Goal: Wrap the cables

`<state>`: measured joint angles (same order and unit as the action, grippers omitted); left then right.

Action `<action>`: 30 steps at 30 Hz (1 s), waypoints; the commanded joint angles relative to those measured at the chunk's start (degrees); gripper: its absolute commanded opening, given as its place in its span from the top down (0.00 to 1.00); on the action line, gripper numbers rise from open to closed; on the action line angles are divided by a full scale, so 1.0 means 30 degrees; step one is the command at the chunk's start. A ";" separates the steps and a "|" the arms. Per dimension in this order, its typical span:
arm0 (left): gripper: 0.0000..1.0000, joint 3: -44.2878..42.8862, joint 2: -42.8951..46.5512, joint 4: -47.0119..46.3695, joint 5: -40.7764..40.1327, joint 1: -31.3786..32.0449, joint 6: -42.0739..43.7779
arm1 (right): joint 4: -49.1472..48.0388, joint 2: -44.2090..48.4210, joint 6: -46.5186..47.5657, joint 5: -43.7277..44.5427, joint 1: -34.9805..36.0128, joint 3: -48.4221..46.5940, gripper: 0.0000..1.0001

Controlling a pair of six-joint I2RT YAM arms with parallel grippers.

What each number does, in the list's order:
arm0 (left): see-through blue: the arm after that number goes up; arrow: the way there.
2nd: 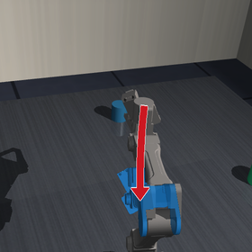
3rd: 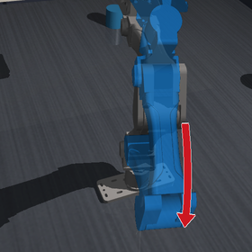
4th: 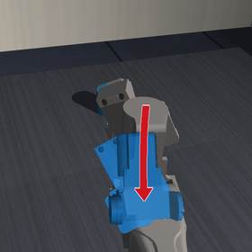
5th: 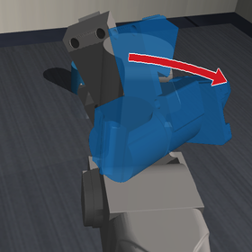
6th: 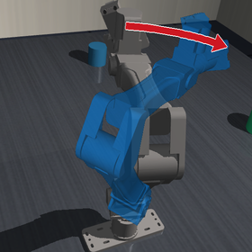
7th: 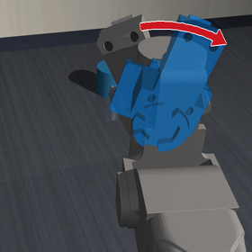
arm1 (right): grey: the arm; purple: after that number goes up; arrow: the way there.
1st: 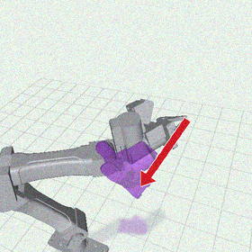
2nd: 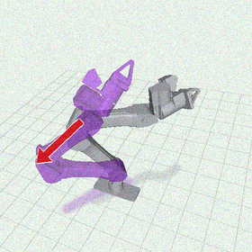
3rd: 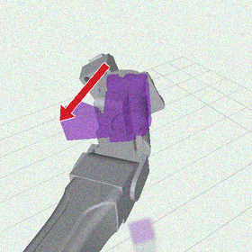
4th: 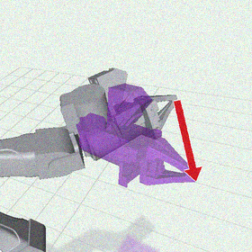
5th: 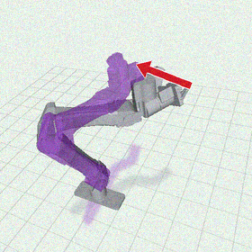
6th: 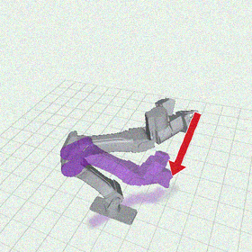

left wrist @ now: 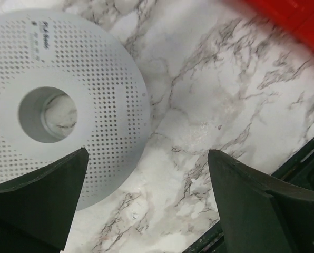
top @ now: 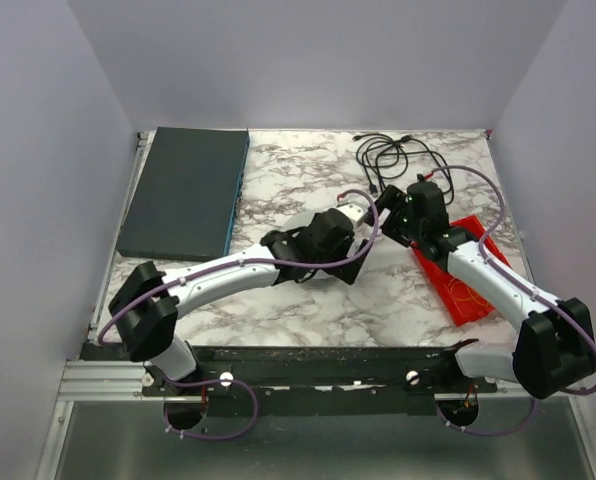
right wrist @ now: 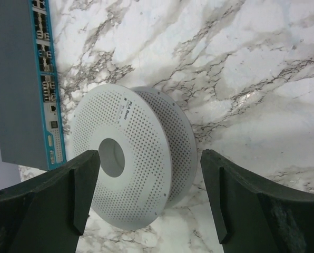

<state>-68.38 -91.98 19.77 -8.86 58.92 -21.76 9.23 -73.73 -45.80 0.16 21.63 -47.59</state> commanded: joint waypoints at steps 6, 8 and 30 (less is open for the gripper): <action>0.01 -0.0888 0.4173 0.1355 0.2273 -0.2230 -0.1944 | 0.2029 0.2491 0.0825 0.0092 -0.0094 -0.1391 0.04; 0.01 -0.0554 0.5222 0.1486 0.2040 -0.2846 -0.2465 | 0.2135 0.3057 0.0901 -0.0581 -0.0069 -0.1456 0.00; 0.01 0.1580 0.9010 0.1849 0.1429 -0.5132 -0.3556 | 0.3505 0.3727 0.2750 0.0345 0.0086 -0.2309 0.00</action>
<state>-64.77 -67.26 26.13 -4.91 44.25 -31.59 18.44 -62.02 -38.87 0.43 21.65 -52.58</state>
